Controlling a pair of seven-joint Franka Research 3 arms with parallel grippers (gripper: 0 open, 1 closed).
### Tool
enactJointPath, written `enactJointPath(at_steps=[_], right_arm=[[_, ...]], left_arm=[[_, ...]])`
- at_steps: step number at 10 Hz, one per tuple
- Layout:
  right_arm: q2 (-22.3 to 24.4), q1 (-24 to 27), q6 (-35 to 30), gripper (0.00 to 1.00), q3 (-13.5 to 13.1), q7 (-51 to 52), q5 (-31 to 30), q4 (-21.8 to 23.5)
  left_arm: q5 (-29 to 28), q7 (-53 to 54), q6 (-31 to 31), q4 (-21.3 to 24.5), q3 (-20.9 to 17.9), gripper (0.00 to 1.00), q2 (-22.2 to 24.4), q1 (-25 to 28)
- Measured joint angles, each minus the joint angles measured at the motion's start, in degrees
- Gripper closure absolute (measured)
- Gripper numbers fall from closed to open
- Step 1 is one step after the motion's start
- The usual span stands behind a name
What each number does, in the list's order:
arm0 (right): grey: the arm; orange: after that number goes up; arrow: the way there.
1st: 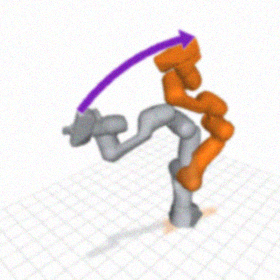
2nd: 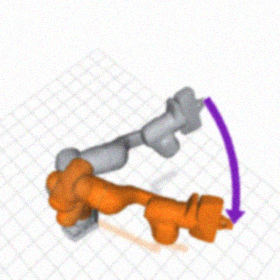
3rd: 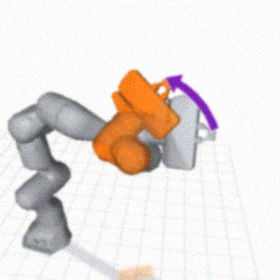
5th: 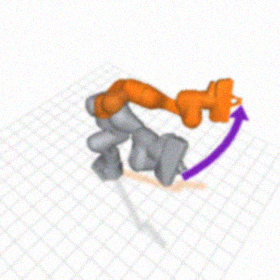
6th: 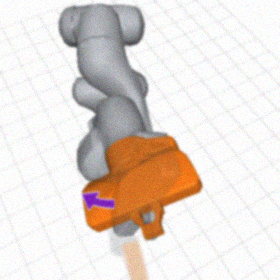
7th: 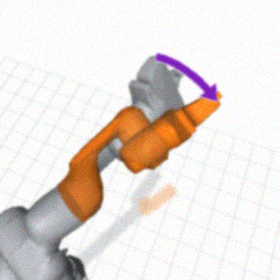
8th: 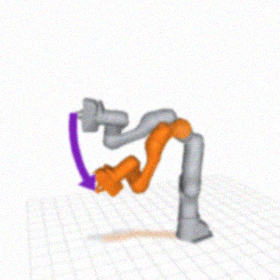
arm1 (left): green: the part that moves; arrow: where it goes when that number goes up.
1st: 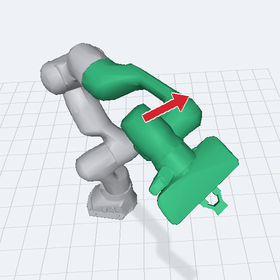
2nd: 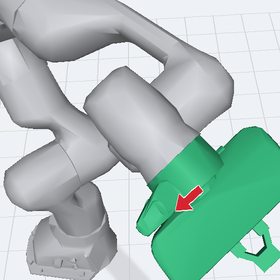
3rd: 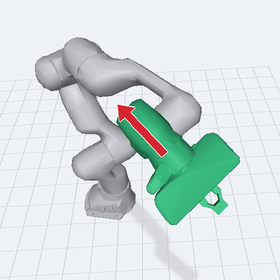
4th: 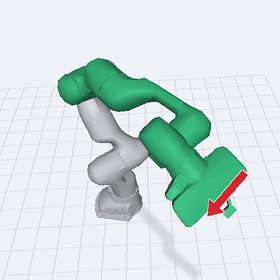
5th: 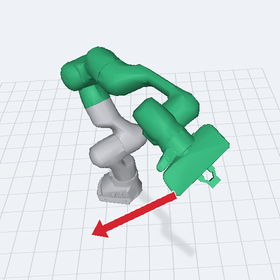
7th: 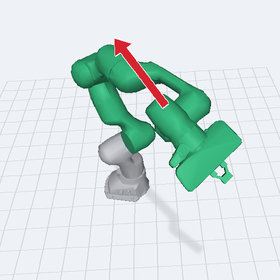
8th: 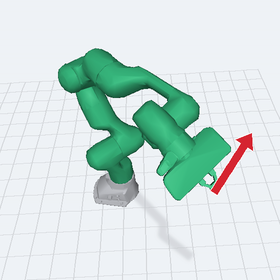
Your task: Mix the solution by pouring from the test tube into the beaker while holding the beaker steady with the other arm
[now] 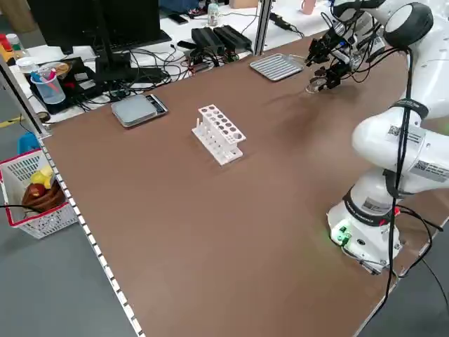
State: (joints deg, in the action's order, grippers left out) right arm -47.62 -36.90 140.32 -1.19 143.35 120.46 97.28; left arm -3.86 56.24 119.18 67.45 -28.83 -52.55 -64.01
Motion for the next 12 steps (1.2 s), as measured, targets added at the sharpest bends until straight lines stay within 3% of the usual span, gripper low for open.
enactJointPath(at_steps=[2, 4, 6, 9, 12], right_arm=[[0.0, 0.02, 0.01, 0.23, -0.04, 0.0, 0.0, -0.01], [0.0, 0.1, 0.01, 0.23, -0.09, 0.0, 0.0, -0.01], [0.0, 0.18, 0.02, 0.23, -0.12, 0.0, 0.0, -0.02], [0.0, 0.2, 0.03, 0.23, -0.14, 0.0, 0.0, -0.02], [0.0, 0.22, 0.06, 0.23, -0.15, -0.01, 0.0, -0.03]], left_arm=[[7.0, 0.35, 0.02, -0.34, 0.23, 0.78, 1.53, 2.69], [9.57, 2.02, -0.05, -0.51, 1.24, 0.78, 4.18, 5.86], [11.29, 2.86, -0.35, -0.56, 6.82, 0.78, 7.9, 12.12], [11.33, 5.37, -2.78, -0.54, 26.86, 0.78, 12.76, 32.1], [11.33, 10.97, -6.8, -0.37, 44.45, 0.78, 13.77, 51.13]])
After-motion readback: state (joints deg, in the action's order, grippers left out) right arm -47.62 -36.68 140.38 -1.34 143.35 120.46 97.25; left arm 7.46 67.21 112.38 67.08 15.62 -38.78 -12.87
